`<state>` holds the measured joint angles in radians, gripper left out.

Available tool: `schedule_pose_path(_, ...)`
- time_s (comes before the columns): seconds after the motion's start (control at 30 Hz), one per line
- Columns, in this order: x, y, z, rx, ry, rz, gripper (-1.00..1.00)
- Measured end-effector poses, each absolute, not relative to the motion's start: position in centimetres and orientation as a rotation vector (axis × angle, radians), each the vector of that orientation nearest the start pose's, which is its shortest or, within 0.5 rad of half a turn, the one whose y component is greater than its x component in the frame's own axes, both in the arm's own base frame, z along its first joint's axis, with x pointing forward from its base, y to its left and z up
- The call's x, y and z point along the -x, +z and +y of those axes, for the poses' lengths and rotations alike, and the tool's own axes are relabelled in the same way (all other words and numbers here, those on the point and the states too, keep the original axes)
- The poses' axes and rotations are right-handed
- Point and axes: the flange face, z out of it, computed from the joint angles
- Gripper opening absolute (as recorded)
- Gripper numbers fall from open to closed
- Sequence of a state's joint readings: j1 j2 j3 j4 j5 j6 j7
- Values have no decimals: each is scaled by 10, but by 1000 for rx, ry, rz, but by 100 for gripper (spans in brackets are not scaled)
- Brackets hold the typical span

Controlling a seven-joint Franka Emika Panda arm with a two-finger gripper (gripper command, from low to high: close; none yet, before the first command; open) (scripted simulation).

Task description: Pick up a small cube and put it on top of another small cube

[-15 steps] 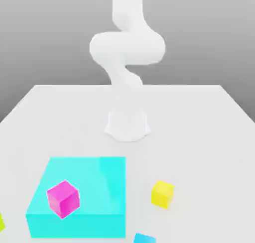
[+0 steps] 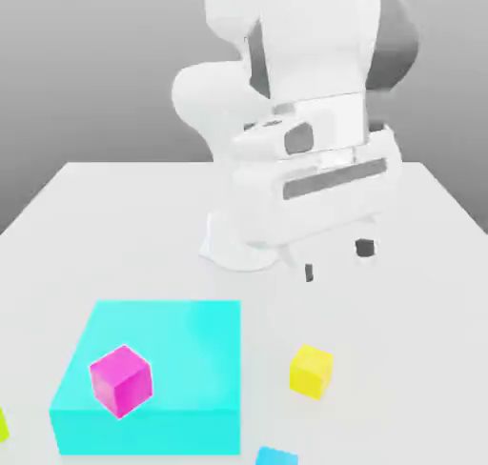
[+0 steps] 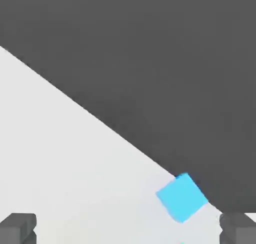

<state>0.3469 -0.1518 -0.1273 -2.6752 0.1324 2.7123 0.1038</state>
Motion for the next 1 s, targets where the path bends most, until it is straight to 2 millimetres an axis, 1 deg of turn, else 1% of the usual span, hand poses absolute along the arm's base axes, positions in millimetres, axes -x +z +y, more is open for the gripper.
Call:
schedule_pose_path(0.1, -393, 244, 99, 3072, -129, -214, 0)
schedule_pose_path(0.17, -372, 208, 100, 3103, -44, -357, 0)
schedule_pose_path(0.23, -366, 188, 97, 3114, -15, -404, 0)
schedule_pose_path(0.47, -363, 133, 96, 3116, -4, -419, 0)
schedule_pose_path(0.5, -362, 127, 96, 3115, -2, -417, -100)
schedule_pose_path(0.67, -362, 127, 96, 3116, 1, -417, -100)
schedule_pose_path(0.7, -362, 124, 96, 3115, 2, -416, -100)
schedule_pose_path(0.73, -362, 127, 96, 3115, 0, -417, -100)
schedule_pose_path(0.87, -365, 154, 96, 3119, -6, -422, -100)
schedule_pose_path(1.0, -363, 183, 96, 3116, -2, -418, -100)
